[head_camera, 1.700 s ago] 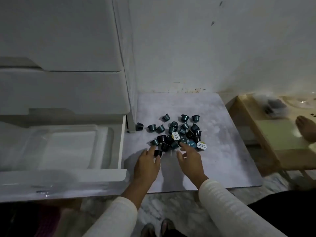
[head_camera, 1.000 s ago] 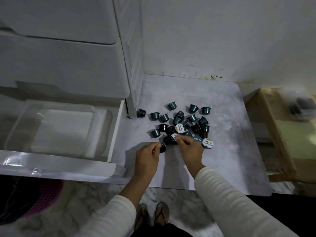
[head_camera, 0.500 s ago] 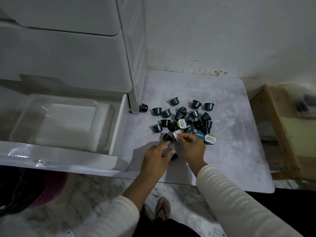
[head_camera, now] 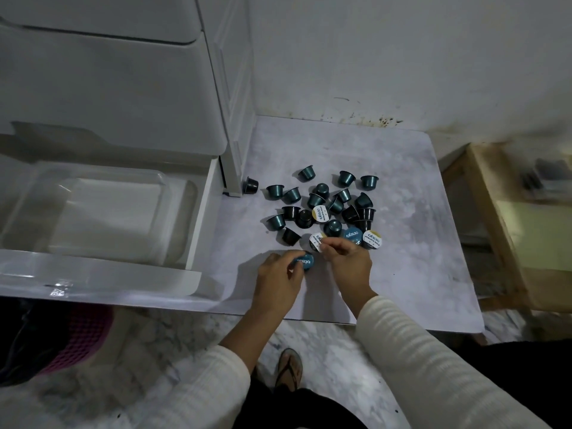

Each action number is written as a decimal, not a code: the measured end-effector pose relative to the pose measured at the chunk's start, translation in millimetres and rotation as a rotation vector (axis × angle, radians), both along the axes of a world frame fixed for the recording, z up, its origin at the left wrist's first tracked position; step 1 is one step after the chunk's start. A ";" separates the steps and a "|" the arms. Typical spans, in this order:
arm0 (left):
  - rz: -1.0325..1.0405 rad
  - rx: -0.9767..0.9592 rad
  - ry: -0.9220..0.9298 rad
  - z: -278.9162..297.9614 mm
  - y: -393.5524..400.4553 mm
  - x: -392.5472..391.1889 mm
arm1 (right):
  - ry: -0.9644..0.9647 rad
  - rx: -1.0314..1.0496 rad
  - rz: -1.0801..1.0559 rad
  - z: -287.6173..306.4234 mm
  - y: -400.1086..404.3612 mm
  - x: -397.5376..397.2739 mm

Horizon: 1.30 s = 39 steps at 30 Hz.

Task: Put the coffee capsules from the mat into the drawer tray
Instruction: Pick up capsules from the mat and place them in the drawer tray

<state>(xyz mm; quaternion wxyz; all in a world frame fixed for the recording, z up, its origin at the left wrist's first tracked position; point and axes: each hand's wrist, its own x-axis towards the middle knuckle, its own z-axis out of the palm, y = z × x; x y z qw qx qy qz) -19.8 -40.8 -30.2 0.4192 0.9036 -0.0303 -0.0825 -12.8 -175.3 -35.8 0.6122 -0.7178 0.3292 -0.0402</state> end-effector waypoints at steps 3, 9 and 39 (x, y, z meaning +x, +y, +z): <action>0.060 -0.064 0.039 0.1 -2.0 2.3 | 0.001 -0.020 0.000 -1.2 -1.2 -2.0; 0.201 -0.305 0.218 -0.1 -6.8 2.5 | -0.011 0.012 -0.007 1.6 -3.7 -6.8; -0.269 -0.027 -0.009 207.3 277.0 133.4 | -0.149 0.027 0.787 196.7 160.0 95.8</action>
